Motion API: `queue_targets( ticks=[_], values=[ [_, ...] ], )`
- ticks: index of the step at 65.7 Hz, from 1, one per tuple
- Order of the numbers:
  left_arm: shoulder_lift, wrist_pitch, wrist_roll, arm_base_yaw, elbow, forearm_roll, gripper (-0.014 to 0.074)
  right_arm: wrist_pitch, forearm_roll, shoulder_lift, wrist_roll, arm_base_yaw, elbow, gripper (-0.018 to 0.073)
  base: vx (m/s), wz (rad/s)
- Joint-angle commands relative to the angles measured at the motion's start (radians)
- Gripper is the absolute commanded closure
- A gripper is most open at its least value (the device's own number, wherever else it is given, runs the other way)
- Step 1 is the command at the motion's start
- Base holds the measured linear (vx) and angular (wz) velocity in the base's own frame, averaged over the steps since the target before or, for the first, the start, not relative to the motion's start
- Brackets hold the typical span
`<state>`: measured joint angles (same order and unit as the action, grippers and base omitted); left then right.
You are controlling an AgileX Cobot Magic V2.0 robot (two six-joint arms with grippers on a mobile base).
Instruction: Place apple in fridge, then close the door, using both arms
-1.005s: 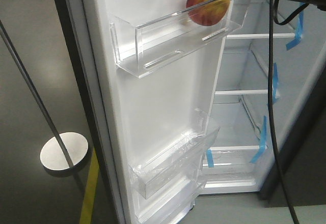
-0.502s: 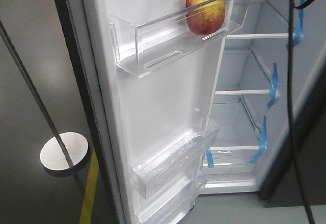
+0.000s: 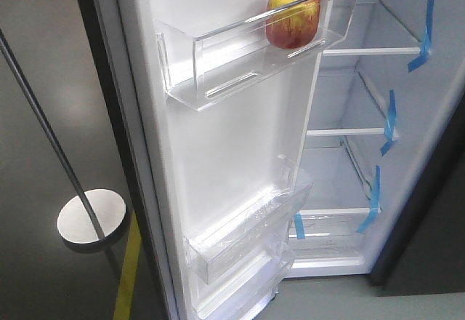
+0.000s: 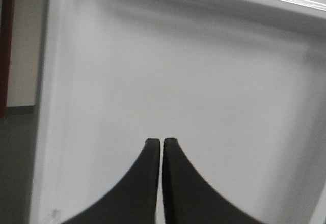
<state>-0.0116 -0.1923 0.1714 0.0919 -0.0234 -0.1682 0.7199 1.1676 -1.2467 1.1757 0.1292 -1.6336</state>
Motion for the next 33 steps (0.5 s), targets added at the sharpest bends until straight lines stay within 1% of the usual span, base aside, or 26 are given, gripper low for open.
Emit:
queue_targets(
  ticks=[1,10,13,17,21,26,29,33],
  values=[
    [-0.015,0.067,-0.001,-0.005,0.017,0.008,0.0602,0.048,-0.082,0.055,-0.131,-0.001,-0.025,0.0564,0.00,0.00],
    [-0.015,0.100,0.006,-0.005,0.017,0.011,0.0602,0.103,-0.251,0.100,-0.277,-0.001,-0.025,0.0564,0.00,0.00],
    [-0.015,0.132,0.039,-0.005,0.017,0.027,0.0602,0.111,-0.304,0.114,-0.320,-0.001,-0.025,0.0564,0.00,0.00],
    [-0.015,0.171,0.100,-0.005,0.017,0.074,0.0602,0.118,-0.357,0.137,-0.369,-0.001,-0.019,0.0564,0.00,0.00],
    [-0.015,0.220,0.184,-0.005,0.017,0.124,0.0602,0.110,-0.383,0.167,-0.396,-0.001,0.013,0.0564,0.00,0.00],
    [-0.015,0.267,0.269,-0.005,0.017,0.174,0.0602,0.086,-0.385,0.215,-0.396,-0.001,0.093,0.0564,0.00,0.00],
    [-0.015,0.296,0.302,-0.005,0.017,0.194,0.0602,0.058,-0.384,0.253,-0.396,-0.001,0.171,0.0564,0.00,0.00],
    [-0.015,0.338,0.333,-0.005,0.017,0.192,0.0602,0.014,-0.381,0.307,-0.396,-0.001,0.284,0.0564,0.00,0.00]
  ],
)
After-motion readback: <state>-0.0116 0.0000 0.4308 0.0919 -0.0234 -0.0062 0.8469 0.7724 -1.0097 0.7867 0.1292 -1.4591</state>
